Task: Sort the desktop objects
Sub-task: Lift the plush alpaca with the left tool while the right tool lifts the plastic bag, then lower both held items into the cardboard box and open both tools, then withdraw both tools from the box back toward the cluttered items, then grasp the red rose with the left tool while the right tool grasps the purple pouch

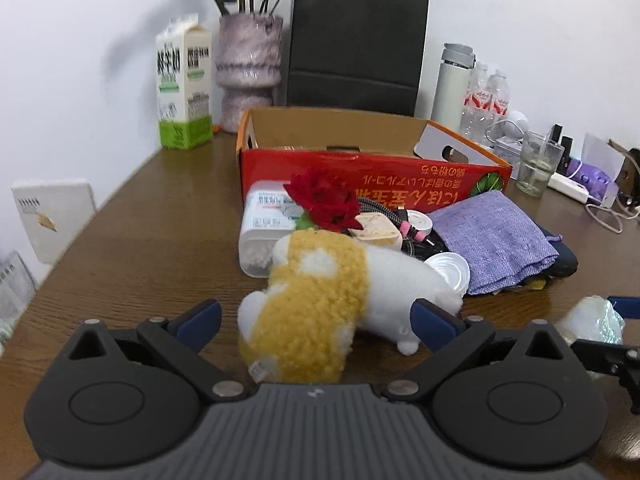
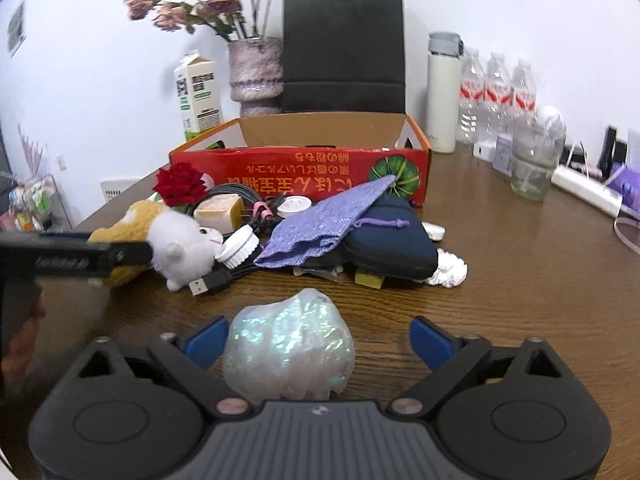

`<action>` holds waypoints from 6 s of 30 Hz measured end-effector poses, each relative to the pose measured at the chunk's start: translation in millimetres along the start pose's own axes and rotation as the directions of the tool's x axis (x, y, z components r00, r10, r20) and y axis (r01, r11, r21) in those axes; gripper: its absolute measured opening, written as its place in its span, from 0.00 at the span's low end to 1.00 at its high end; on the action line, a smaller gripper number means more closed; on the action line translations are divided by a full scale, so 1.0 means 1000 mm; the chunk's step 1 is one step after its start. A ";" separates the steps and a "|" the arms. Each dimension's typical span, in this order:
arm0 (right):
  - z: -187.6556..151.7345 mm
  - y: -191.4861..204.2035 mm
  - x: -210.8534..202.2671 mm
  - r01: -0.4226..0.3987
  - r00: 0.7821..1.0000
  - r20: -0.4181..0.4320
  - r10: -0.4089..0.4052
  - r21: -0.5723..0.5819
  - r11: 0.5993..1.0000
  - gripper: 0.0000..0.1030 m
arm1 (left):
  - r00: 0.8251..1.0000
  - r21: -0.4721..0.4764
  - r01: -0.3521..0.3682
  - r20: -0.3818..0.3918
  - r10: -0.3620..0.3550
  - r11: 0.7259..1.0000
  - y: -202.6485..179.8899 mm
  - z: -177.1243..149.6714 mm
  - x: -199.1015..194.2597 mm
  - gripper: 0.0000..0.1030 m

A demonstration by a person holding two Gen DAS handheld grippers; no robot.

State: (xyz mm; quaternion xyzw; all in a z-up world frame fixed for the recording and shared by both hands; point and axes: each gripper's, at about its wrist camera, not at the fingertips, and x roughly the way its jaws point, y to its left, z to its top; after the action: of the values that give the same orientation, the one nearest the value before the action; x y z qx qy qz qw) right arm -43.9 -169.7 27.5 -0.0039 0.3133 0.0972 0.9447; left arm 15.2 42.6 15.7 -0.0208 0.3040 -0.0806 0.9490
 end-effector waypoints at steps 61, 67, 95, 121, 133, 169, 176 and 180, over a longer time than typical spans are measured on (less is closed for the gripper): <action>0.182 -0.028 -0.112 -0.067 0.849 0.514 0.125 -0.130 0.989 0.31 | 0.908 -0.062 -0.129 0.395 0.143 0.990 -0.032 0.152 -0.148 0.50; 0.247 -0.037 -0.066 -0.068 0.866 0.485 0.122 -0.126 0.990 0.32 | 0.942 -0.109 -0.057 0.324 0.090 0.992 -0.010 0.209 -0.095 0.50; 0.281 -0.070 0.333 0.025 0.936 -0.351 -0.011 0.037 0.999 0.39 | 0.959 -0.056 -0.154 -0.249 0.136 0.986 0.010 0.230 0.237 0.55; 0.297 -0.057 0.125 0.037 0.990 -0.137 -0.029 0.058 0.998 0.74 | 0.970 -0.049 -0.239 -0.063 0.236 0.970 -0.008 0.257 0.054 1.00; 0.173 -0.028 0.035 -0.092 0.995 0.037 0.089 0.090 0.992 0.81 | 0.985 -0.032 -0.157 0.069 0.159 0.987 -0.021 0.126 -0.046 1.00; -0.017 0.019 -0.078 0.096 0.956 0.284 -0.076 -0.057 0.994 1.00 | 0.981 0.007 -0.154 0.124 0.152 0.988 -0.043 -0.028 -0.104 1.00; 0.024 0.010 -0.032 0.116 0.951 0.296 -0.089 -0.073 0.991 1.00 | 0.981 0.049 -0.112 0.162 0.103 0.993 -0.036 0.027 -0.035 1.00; 0.049 -0.005 0.009 0.087 0.973 0.218 -0.080 -0.020 0.996 0.94 | 0.987 0.084 -0.098 0.138 0.086 0.992 -0.036 0.045 0.004 0.97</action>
State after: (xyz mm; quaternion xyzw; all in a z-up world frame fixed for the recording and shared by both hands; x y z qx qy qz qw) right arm -7.2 -169.2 61.2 -0.0204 0.2065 0.0619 0.9763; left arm 39.8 5.7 53.1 0.0308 0.2363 -0.0487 0.9700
